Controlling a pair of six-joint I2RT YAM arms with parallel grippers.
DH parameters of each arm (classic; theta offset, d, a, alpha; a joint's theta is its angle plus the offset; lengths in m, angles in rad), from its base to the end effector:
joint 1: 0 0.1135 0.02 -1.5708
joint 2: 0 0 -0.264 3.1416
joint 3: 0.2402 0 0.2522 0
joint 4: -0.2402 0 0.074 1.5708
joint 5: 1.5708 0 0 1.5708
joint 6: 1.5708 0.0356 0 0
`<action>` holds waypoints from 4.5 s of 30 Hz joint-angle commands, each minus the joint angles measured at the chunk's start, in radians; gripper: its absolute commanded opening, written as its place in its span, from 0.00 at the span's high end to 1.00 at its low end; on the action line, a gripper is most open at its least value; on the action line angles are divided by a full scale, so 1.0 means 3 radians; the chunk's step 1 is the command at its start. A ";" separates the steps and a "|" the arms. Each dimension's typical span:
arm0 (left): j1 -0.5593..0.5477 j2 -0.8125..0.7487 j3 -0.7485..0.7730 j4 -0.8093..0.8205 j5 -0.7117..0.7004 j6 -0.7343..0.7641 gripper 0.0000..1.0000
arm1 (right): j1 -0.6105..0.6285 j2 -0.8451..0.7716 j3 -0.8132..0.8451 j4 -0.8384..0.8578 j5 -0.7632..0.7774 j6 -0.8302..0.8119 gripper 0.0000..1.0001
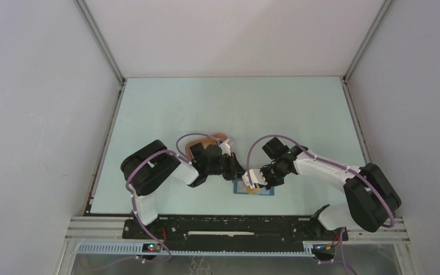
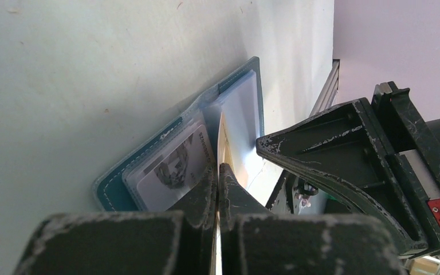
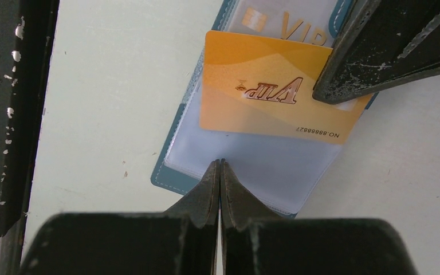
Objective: Put the credit cards into the card holder
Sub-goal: Insert the credit card into the card holder.
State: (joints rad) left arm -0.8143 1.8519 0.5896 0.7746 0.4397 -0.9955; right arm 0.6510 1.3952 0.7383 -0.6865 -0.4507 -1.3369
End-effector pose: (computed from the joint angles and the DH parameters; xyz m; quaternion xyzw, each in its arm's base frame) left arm 0.2077 -0.2421 0.1022 0.0363 0.8430 -0.5110 0.1638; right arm 0.1723 0.1507 0.1680 -0.8255 0.5069 0.1719 0.1788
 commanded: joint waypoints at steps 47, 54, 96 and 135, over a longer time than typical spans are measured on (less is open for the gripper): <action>0.0042 0.0274 0.0508 -0.0811 0.0272 0.0199 0.71 | 0.1110 0.0170 0.0259 0.0859 0.0528 0.0623 0.93; 0.0045 0.0295 0.0522 -0.0800 0.0293 0.0214 0.68 | 0.1149 0.0299 0.0259 0.0863 0.0743 0.0613 0.94; 0.0071 -0.0603 0.0293 -0.0833 -0.0124 0.0510 0.53 | 0.0102 -0.0674 0.0305 -0.0013 -0.0184 0.0996 0.71; -0.0793 -0.2227 -0.0517 -0.1443 -0.2164 0.1800 0.16 | -0.0795 0.1325 0.1220 -0.0750 -0.0397 0.2694 0.76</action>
State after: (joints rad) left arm -1.0275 1.1614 0.4335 0.3325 -0.1997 -0.4465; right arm 0.3977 1.7718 1.0668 -0.8989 -0.6296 -0.5499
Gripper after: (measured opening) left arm 0.844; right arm 0.251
